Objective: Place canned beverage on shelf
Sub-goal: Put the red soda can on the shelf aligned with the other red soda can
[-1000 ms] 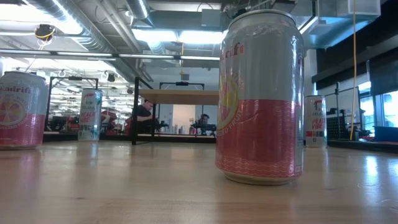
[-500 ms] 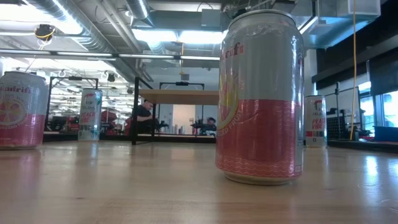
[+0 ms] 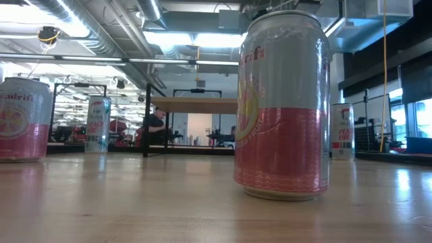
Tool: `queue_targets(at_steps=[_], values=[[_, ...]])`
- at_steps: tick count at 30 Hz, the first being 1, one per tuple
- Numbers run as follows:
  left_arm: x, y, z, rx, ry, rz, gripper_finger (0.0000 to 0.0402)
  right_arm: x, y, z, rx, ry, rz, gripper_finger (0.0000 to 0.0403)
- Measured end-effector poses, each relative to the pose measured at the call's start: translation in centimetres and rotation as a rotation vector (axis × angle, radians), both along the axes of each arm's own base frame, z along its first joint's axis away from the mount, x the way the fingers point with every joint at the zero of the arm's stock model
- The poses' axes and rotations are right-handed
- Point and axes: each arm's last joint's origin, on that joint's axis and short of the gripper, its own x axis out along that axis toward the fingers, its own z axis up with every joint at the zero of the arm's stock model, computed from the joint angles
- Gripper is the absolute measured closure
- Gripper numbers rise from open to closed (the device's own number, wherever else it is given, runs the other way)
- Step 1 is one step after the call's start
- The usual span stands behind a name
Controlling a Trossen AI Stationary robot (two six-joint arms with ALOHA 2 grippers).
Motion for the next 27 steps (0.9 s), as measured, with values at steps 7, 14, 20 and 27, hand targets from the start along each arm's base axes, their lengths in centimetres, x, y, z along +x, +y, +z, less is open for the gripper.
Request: queue_targets(at_steps=[7,14,20,27], values=[[5.8,3.7,6.5,0.037,-0.150,-0.091,0.0126,0.0,0.0,0.0,0.007,-0.003,-0.018,0.0010],[11.2,9.3,12.4,0.064,-0.346,-0.161,0.0126,0.5,-0.2,0.4,-0.071,-0.090,-0.117,0.0011],[13.8,14.4,15.4,0.160,-0.469,-0.188,0.0126,2.7,0.5,-0.4,-0.148,-0.148,-0.152,0.0011],[15.7,18.4,17.0,0.269,-0.588,-0.224,0.0126,6.8,1.2,-2.4,-0.235,-0.230,-0.228,0.0011]])
